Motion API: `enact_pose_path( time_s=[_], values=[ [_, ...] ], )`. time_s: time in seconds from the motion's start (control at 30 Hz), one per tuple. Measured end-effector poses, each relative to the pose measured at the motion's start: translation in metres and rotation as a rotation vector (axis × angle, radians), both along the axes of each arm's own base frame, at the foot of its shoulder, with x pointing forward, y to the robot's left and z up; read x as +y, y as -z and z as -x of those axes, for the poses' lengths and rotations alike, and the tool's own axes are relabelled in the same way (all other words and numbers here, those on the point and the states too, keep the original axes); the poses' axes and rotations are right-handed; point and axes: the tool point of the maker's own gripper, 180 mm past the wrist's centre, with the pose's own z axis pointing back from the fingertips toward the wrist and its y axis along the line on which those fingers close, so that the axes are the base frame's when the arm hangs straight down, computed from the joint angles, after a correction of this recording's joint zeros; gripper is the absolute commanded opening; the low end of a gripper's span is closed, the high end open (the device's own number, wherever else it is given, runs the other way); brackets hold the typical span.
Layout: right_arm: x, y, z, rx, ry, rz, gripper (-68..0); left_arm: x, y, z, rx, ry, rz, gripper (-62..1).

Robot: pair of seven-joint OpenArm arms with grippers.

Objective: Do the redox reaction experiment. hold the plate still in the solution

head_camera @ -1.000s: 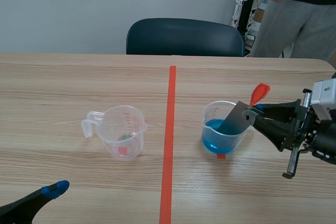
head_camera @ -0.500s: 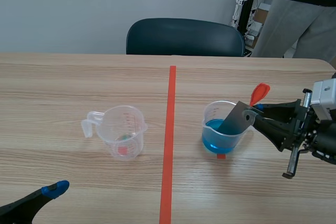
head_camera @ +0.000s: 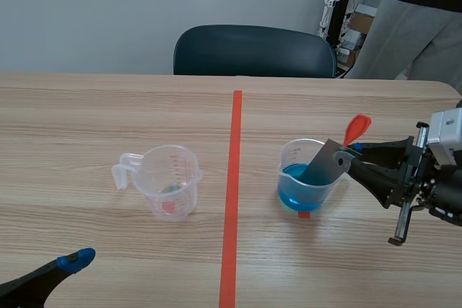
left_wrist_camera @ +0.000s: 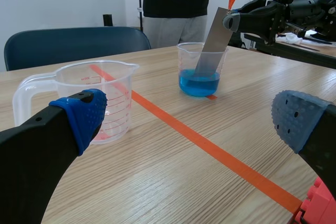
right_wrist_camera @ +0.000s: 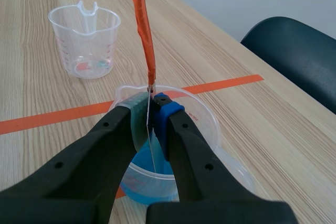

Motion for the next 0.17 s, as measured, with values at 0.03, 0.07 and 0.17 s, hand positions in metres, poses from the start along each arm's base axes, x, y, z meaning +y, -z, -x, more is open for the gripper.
enact_pose_path(
  time_s=[0.03,0.07,0.17],
  values=[
    [0.0,0.0,0.0,0.0,0.0,0.0,-66.9,0.0,0.0,0.0,0.0,0.0,0.0,1.4],
    [0.0,0.0,0.0,0.0,0.0,0.0,-66.9,0.0,0.0,0.0,0.0,0.0,0.0,1.4],
    [0.0,0.0,0.0,0.0,0.0,0.0,-66.9,0.0,0.0,0.0,0.0,0.0,0.0,1.4]
  ],
)
